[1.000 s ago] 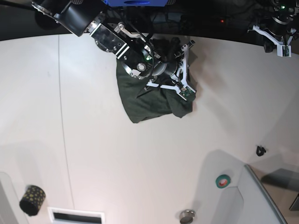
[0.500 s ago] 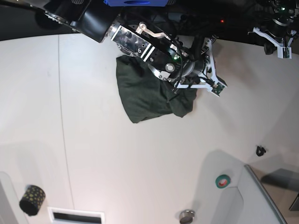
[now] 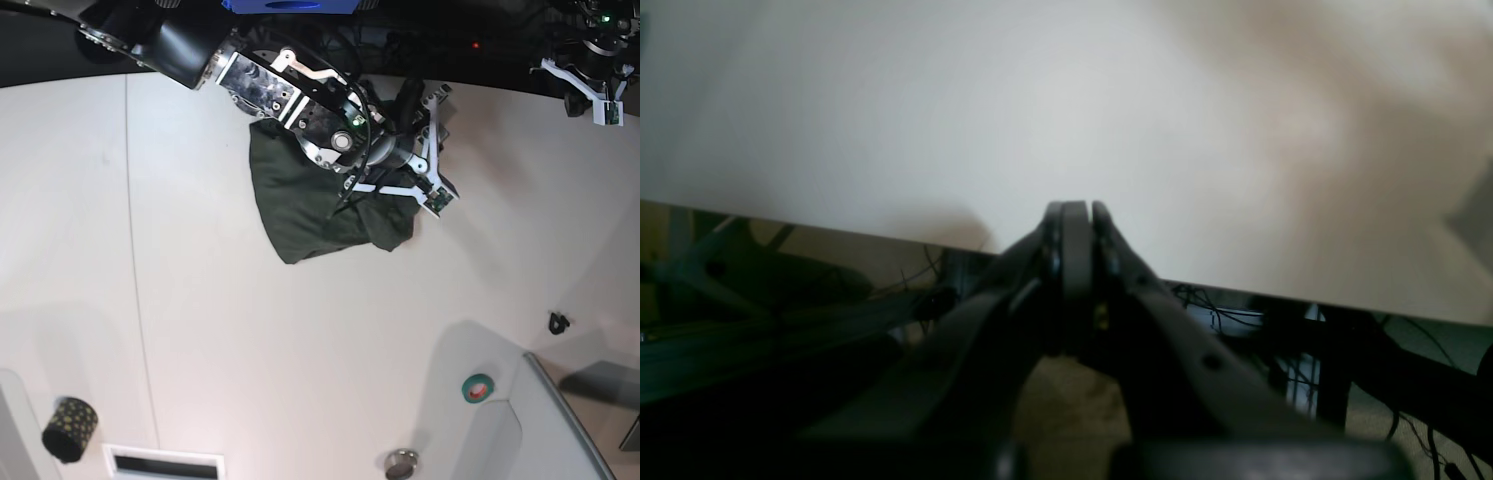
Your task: Layout the t-shirt on the table in an organized manner, then fold the t-shirt properly
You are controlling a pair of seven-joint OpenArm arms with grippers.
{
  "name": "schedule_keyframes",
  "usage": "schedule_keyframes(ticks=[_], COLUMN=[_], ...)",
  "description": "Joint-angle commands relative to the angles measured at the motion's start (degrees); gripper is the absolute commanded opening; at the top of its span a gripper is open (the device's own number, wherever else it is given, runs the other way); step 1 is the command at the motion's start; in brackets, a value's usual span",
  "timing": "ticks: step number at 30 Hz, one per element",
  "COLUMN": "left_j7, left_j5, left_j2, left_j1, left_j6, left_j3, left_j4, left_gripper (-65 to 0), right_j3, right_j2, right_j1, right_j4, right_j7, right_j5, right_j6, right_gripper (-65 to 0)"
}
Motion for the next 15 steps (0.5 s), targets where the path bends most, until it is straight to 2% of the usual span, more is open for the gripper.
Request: schedule_keyframes(ticks=[1,8,11,15], left_j7=[-1.2,-1.2,-1.2,-1.2], left_j5=[-0.3,-0.3,-0.3,-0.3], left_j2=[-0.7,-0.7,-0.7,-0.7], left_j1=[0.4,0.4,0.4,0.3], left_j6=[0.3,0.3,0.3,0.3], left_j3=[-0.7,-0.7,-0.6,-0.5], left_j4=[0.9,1.0,1.0,1.0], left_gripper=[-65.0,-65.0,-65.0,-65.0], right_j3=[0.0,0.5,0.5,0.5], right_j2=[-1.3,0.4,2.1,2.4], right_j1=[0.8,0.8,0.8,0.8], right_j4=[1.2,0.7,0.9,0.4], right_j7=[1.3,1.6,1.6,1.6], right_j5=[-0.1,-0.1,-0.1,-0.1], right_j6=[0.0,0.0,-0.1,-0.1], right_gripper=[-39.6,-40.1,-39.5,-39.3])
